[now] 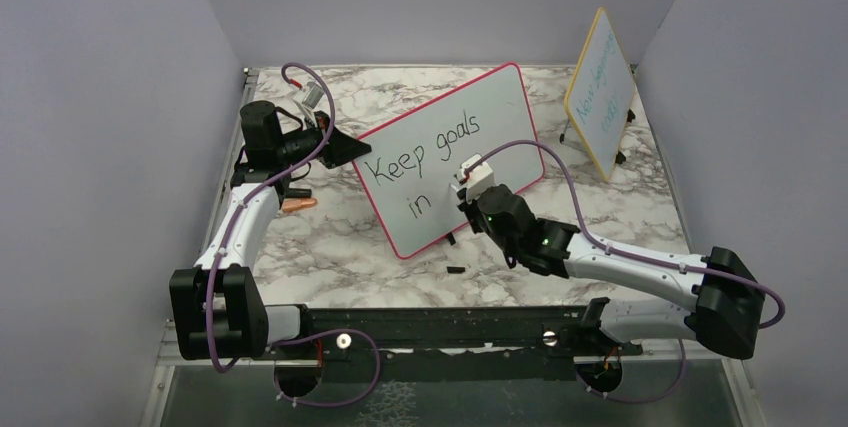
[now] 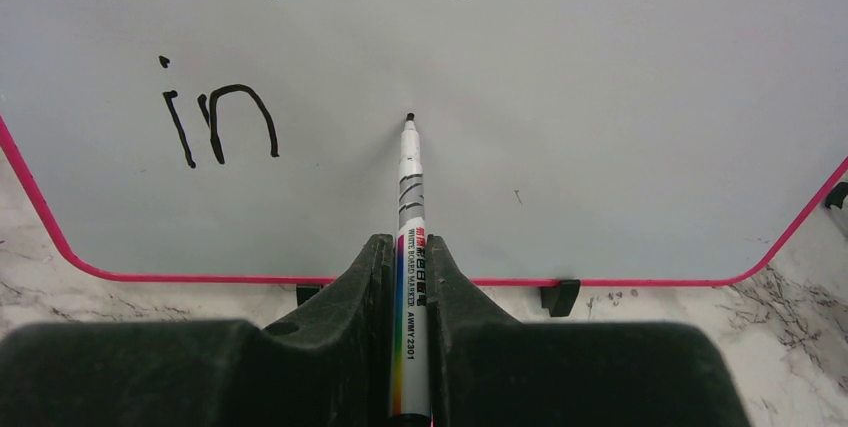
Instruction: Write a sentence on the whiteboard
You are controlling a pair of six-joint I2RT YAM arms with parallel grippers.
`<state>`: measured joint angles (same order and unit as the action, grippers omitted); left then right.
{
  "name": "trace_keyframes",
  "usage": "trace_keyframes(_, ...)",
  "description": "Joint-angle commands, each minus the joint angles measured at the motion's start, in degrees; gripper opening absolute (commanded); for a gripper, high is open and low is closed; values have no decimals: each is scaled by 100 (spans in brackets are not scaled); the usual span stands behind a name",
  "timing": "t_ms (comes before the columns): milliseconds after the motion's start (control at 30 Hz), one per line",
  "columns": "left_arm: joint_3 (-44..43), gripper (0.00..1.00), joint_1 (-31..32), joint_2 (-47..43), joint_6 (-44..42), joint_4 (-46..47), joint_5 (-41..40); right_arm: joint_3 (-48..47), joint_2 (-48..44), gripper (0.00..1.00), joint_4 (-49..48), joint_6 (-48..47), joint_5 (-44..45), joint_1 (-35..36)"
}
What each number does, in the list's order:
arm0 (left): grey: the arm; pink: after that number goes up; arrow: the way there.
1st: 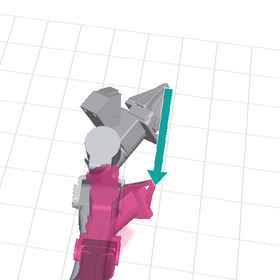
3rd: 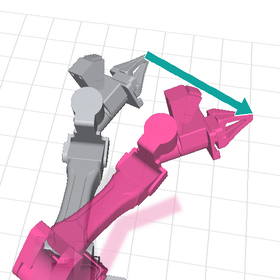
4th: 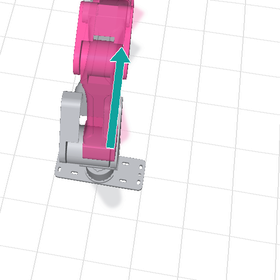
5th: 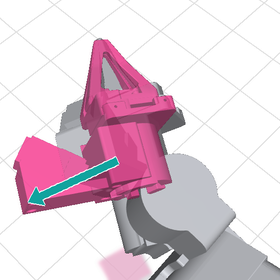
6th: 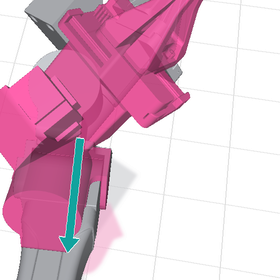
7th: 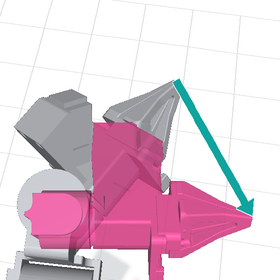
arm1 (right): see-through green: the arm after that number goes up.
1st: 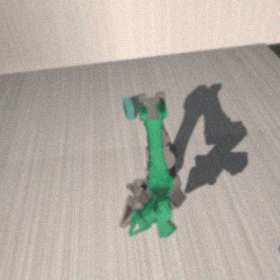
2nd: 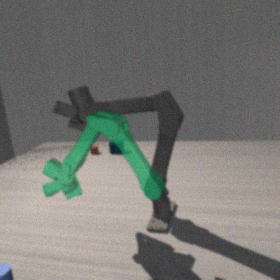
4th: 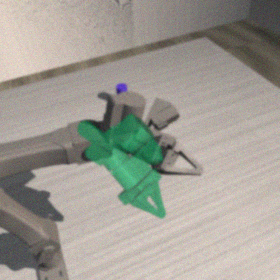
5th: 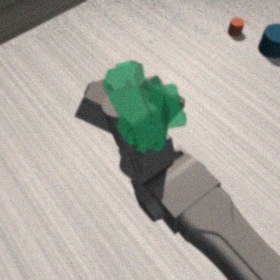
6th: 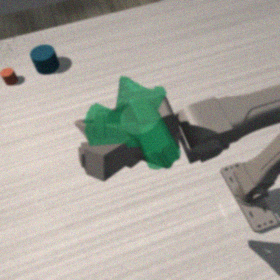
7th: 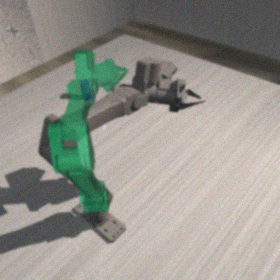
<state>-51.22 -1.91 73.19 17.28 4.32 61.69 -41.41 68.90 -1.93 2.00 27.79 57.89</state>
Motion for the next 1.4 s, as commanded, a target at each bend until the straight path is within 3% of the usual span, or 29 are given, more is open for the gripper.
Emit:
trace_keyframes(0,86,0,119,173,-497,-546,-464,-164,121,1,-314,-21,-74,-23)
trace_keyframes(1367,86,0,117,155,-497,-546,-491,-131,-4,0,-537,-32,-204,-21)
